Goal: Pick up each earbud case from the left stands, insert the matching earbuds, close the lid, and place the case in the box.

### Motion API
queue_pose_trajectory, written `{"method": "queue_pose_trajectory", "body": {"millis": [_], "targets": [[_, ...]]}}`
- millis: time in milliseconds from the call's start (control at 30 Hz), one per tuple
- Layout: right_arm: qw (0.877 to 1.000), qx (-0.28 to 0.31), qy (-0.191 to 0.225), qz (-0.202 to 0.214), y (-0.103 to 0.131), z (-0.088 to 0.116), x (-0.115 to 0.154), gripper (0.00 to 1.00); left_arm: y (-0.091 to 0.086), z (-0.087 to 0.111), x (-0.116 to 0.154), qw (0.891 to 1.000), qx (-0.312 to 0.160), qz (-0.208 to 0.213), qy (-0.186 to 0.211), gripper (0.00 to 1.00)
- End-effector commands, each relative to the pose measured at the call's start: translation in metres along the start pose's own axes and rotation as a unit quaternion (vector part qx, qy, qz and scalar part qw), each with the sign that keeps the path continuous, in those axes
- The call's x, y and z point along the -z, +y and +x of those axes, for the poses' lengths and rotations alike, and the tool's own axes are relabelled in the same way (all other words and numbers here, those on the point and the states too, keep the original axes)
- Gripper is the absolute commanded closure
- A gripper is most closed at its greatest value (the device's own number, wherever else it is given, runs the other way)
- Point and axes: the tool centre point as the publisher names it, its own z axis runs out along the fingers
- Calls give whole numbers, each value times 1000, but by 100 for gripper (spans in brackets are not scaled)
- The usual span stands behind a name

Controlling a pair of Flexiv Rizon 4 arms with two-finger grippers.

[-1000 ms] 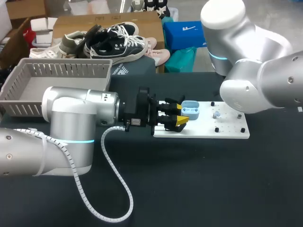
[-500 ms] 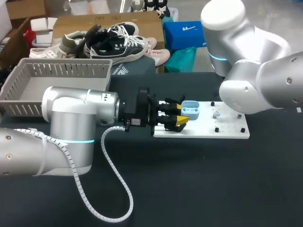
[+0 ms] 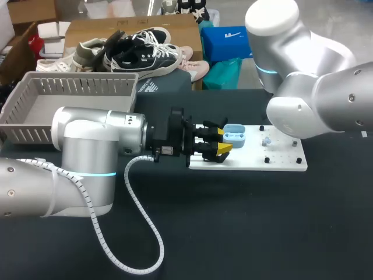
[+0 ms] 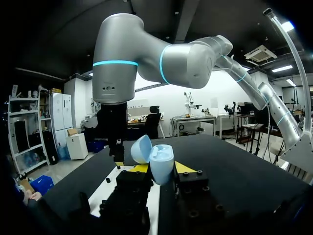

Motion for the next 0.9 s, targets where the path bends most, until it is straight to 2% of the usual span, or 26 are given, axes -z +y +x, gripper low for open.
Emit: {"method": "queue_pose_trajectory", "body": {"millis": [33,233,500,767,900], "targets": [[1000,-2,-2,0,-2,1,5,100,-1,0,0,1000,-1,-2,-1,100],[1000,-1,-29,-5,-6,10,35,100,-1,0,0,1000,-1,-2,-1,100],[997,15,-71,-6,-7,40,99,100,-1,0,0,1000,-1,-2,-1,100],[993,59,-105,-17,12,69,167,100,-1,0,0,1000,-1,-2,-1,100],[990,79,-110,-31,28,80,187,100,-1,0,0,1000,-1,-2,-1,100]]}}
